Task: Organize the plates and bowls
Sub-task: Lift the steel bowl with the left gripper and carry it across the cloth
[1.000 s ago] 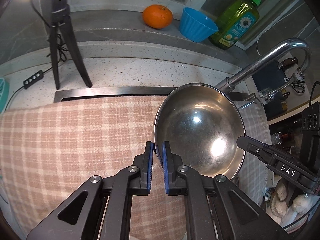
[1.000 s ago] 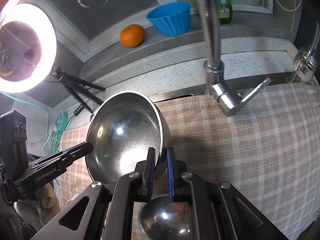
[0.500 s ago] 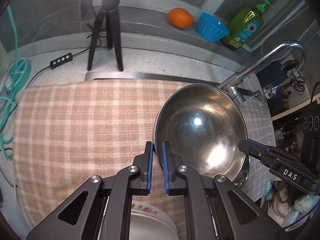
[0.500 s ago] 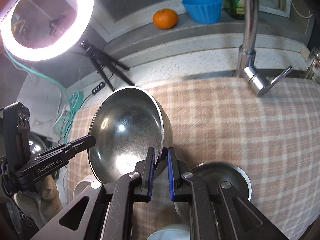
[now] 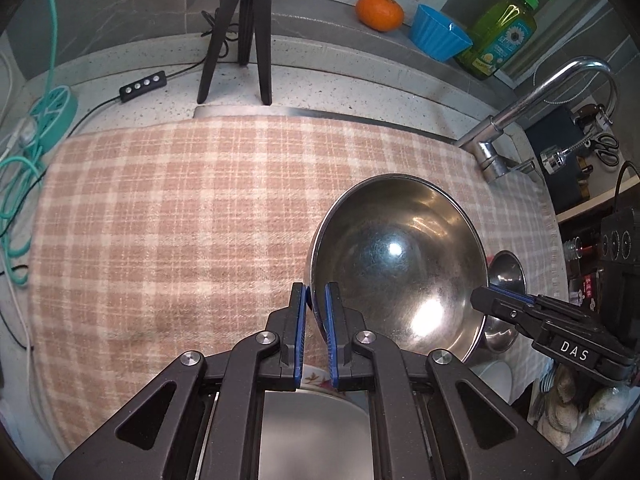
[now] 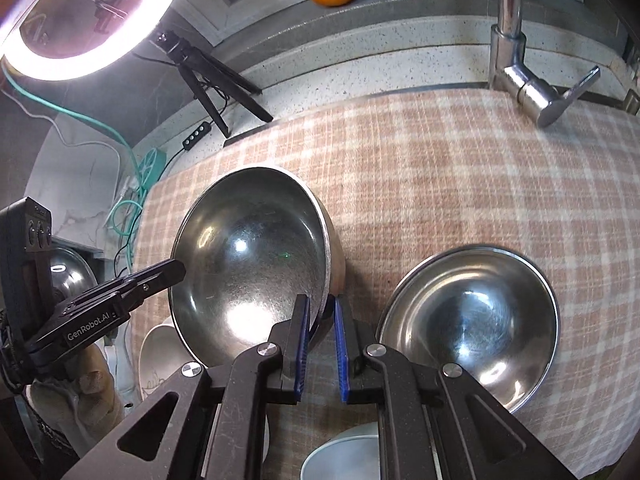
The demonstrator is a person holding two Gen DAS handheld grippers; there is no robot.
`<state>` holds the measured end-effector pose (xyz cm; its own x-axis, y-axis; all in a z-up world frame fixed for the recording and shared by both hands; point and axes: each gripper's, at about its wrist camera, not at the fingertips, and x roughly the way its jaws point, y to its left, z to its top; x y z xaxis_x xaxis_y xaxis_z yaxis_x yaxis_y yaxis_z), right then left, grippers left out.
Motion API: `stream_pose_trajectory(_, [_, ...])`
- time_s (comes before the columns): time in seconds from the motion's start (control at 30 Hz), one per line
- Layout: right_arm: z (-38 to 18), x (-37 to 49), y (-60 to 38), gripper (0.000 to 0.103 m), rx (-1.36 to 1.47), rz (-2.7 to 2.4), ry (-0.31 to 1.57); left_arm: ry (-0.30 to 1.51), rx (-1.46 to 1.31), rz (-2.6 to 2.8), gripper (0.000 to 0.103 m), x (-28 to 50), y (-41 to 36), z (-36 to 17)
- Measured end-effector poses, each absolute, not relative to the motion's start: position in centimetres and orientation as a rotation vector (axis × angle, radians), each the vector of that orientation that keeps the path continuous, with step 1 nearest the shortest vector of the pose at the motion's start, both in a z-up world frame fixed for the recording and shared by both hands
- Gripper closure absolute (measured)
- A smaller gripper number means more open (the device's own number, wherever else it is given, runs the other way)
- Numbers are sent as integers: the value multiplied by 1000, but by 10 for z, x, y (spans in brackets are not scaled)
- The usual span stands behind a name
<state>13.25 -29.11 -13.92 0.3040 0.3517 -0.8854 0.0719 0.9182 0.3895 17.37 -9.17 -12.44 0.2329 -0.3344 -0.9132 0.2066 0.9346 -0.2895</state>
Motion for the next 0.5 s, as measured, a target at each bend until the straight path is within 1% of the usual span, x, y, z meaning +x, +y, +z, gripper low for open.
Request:
stream_pose_trajectory(0.33, [-146, 129, -292, 92, 399, 183, 1258, 1265, -92, -370, 95, 171, -95, -127])
stream_pose_trajectory(0.5, [-144, 130, -290, 90, 379, 191, 1253, 1264, -94, -376, 95, 172, -93, -129])
